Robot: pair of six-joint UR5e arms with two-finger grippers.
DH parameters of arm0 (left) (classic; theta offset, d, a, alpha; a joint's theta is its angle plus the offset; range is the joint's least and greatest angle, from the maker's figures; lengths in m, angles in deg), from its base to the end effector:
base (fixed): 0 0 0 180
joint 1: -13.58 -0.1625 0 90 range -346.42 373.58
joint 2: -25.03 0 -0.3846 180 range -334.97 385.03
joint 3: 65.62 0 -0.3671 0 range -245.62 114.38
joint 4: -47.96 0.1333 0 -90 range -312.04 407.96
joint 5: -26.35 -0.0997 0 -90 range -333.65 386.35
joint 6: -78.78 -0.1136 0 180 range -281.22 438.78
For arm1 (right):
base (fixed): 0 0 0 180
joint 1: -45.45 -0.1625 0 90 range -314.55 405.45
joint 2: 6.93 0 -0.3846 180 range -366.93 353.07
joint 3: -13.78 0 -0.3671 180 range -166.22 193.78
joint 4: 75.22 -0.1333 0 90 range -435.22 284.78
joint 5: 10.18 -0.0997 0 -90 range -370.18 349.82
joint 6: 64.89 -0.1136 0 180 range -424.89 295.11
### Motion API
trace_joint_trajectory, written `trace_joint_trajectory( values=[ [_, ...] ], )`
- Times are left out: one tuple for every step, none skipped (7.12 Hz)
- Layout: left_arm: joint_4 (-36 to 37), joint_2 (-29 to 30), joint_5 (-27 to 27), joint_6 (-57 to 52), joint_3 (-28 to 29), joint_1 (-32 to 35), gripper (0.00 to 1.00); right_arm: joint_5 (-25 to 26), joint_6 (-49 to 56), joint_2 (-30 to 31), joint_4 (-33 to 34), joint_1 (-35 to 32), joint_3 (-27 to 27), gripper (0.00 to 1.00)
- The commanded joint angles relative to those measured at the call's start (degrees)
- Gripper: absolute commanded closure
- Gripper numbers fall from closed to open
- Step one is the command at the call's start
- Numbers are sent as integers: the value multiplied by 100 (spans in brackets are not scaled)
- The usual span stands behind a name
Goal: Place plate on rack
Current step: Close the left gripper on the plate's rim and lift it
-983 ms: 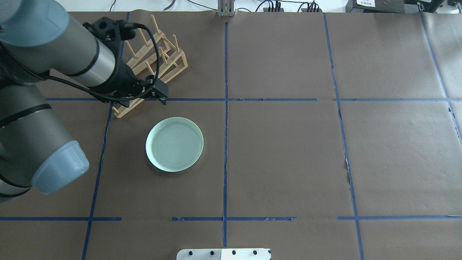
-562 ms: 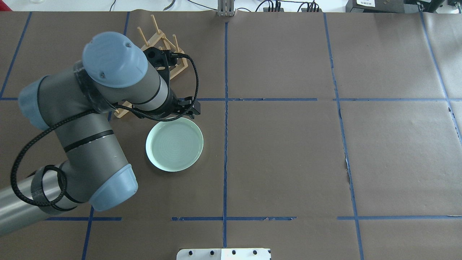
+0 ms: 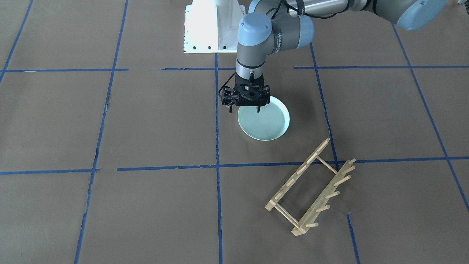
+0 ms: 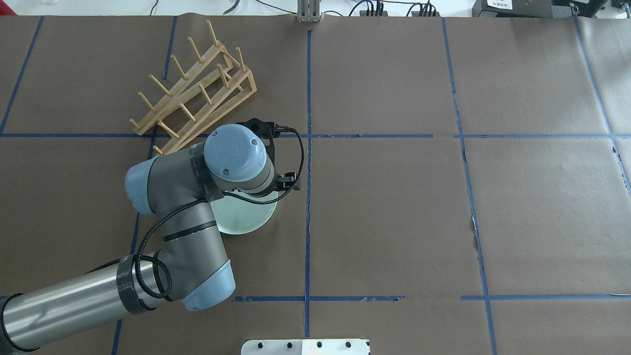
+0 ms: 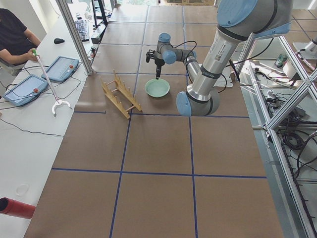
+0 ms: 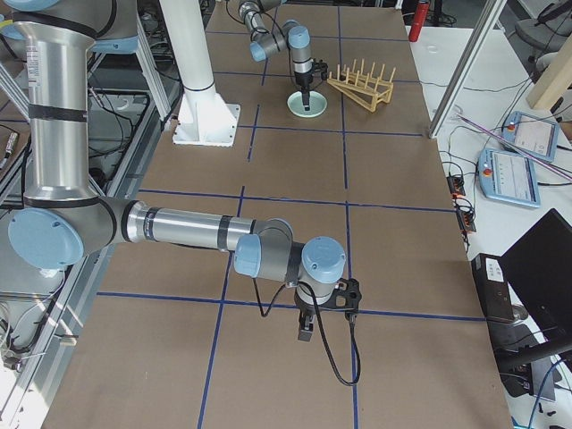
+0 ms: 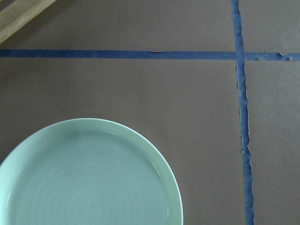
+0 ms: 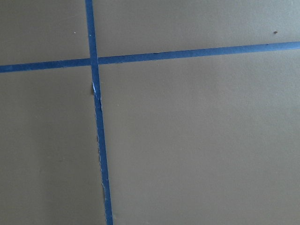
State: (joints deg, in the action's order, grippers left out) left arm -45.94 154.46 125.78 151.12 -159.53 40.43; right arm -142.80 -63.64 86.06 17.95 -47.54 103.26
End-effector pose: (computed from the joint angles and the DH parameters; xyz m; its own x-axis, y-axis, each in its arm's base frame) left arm 0.5381 -0.4010 0.2105 0.6798 -0.0087 -0.7333 0.1385 0.9835 0.1167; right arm 0.0790 -0.4321 0.6637 0.7317 0.0954 0.6749 -0.0359 0.9942 -0.1016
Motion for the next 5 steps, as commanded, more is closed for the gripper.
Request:
trace_joint_trajectory(
  values=[
    [-120,38,-56,70,232,-179,0,0,-2,0,0,0,0,0],
    [-346,74,-221,79,398,-224,0,0,-2,0,0,0,0,0],
    [-470,100,-240,79,556,-242,1,0,-2,0,0,0,0,0],
    [-506,100,-240,79,584,-242,4,0,-2,0,0,0,0,0],
    [-506,100,-240,79,576,-242,11,0,-2,0,0,0,0,0]
  ],
)
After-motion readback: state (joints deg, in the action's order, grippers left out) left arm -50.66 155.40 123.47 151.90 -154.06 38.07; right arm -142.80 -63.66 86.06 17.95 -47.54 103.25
